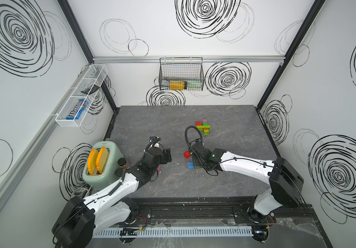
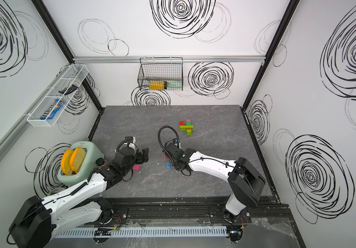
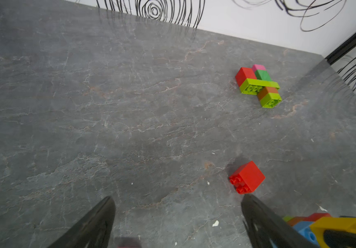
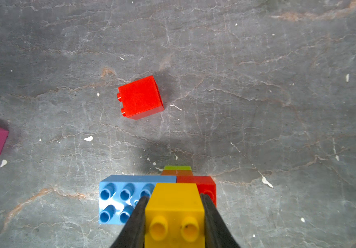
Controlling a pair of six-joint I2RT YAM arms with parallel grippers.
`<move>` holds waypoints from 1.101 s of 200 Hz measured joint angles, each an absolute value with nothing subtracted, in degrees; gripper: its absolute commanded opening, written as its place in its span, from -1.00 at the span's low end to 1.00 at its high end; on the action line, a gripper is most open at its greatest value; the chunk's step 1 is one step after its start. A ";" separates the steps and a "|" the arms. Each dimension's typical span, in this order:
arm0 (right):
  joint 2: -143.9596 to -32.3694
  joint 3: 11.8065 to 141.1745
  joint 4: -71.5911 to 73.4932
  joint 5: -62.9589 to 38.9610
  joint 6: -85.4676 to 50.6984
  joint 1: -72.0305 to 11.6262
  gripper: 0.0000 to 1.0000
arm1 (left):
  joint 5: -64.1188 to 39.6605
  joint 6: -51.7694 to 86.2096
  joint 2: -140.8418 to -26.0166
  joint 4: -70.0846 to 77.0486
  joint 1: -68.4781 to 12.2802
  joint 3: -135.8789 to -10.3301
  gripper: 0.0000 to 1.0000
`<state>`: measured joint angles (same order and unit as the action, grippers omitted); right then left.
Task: Assemble the number 4 with lego
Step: Assemble the lego brick with the lego brick.
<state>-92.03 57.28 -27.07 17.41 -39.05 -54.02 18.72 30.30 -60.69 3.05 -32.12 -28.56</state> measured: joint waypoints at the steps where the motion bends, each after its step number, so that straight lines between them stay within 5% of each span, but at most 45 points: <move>1: -92.01 57.21 -26.98 17.45 -39.05 -54.02 -1.00 | 18.70 30.30 -60.73 2.98 -32.03 -28.53 0.91; 51: -91.44 56.62 -25.45 18.04 -38.85 -54.19 -0.99 | 17.69 31.68 -61.60 1.96 -30.57 -27.07 0.91; 110: -93.69 62.98 -29.95 16.60 -37.89 -53.25 -0.30 | 16.12 32.82 -61.87 1.15 -29.56 -26.13 0.91; 220: -96.51 66.81 -34.72 12.67 -33.28 -52.05 0.31 | 7.46 35.22 -69.52 4.23 -24.95 -22.81 0.91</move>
